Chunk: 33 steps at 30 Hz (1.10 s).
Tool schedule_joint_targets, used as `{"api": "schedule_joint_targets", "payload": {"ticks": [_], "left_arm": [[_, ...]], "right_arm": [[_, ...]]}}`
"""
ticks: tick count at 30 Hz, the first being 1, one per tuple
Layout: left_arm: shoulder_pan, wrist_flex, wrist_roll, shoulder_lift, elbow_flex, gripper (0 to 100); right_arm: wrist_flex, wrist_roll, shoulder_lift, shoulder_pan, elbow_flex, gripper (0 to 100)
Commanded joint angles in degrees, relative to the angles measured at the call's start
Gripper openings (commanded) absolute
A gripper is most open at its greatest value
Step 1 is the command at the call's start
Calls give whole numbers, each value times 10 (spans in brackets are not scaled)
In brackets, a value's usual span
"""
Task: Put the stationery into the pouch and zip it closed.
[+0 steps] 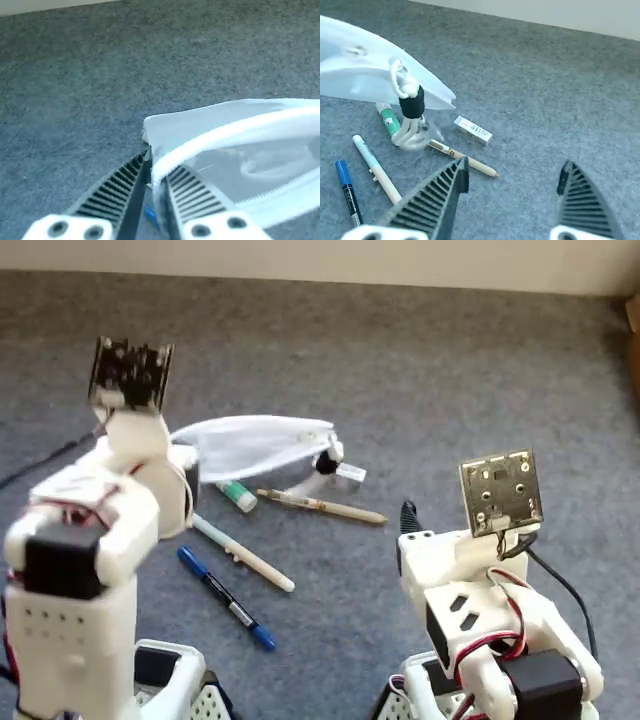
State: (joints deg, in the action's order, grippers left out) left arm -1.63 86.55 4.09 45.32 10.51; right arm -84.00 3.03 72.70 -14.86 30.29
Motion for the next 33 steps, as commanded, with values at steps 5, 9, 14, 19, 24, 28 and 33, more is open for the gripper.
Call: {"api": "schedule_joint_targets", "payload": {"ticks": [5, 9, 14, 19, 24, 28, 33], "left_arm": [[6, 106, 5, -135, -292, 7], [6, 130, 6, -182, -399, 7], [6, 136, 9, -200, -427, 7], [9, 135, 9, -179, -385, 7], [32, 135, 8, -132, -332, 7], [87, 135, 8, -121, -286, 7], [142, 131, 4, -121, -221, 7]], "right_arm": [[52, -6, -16, 10, 79, 273], [104, -6, -16, 9, 141, 273], [125, -6, -16, 9, 171, 273], [125, -5, -16, 8, 196, 273], [145, -5, -16, 7, 211, 273], [148, -5, -16, -16, 211, 273], [147, -5, -16, -29, 211, 273]]}}
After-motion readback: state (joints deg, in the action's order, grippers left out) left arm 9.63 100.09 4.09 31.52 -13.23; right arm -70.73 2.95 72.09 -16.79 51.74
